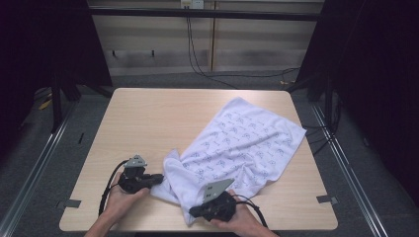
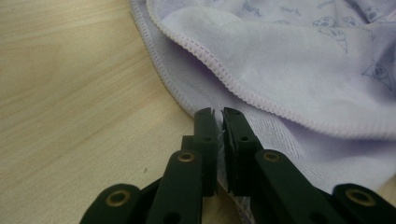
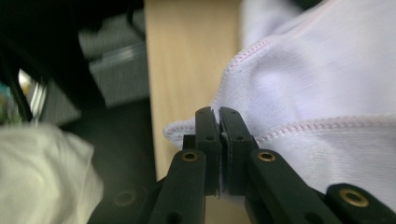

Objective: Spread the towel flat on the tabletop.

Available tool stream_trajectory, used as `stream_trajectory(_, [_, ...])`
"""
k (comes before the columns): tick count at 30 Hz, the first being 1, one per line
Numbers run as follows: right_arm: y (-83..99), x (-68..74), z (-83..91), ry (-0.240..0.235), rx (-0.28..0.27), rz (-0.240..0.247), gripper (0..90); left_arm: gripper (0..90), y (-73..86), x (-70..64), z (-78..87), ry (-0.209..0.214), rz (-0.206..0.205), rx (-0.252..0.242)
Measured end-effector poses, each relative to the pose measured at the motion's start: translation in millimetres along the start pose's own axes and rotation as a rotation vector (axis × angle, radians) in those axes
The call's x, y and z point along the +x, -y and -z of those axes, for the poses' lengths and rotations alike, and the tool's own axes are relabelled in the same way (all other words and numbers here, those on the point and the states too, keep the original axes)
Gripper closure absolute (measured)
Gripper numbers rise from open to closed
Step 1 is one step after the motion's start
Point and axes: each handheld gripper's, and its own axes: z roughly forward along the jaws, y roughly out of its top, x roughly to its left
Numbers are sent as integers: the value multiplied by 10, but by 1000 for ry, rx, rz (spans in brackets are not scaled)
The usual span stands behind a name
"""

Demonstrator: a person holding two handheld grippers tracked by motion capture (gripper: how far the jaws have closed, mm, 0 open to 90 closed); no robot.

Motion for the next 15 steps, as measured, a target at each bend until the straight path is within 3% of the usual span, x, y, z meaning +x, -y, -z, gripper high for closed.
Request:
stream_trajectory(3, [-75,-162,369,61,-136,-72,871,851,14,-24,29,7,-7,9])
stream_trajectory(4, [-78,-208,501,101,-174,-88,871,852,21,-38,43,11,-8,8])
stream_trajectory(7, [-7,-361,867,210,-242,-139,871,854,43,-105,97,28,-26,3])
stream_trajectory(12, [282,-587,1295,367,-265,-230,871,856,69,-293,170,68,-74,11])
stream_trajectory(15, [454,-697,1433,410,-254,-291,869,856,128,-432,195,95,-96,33])
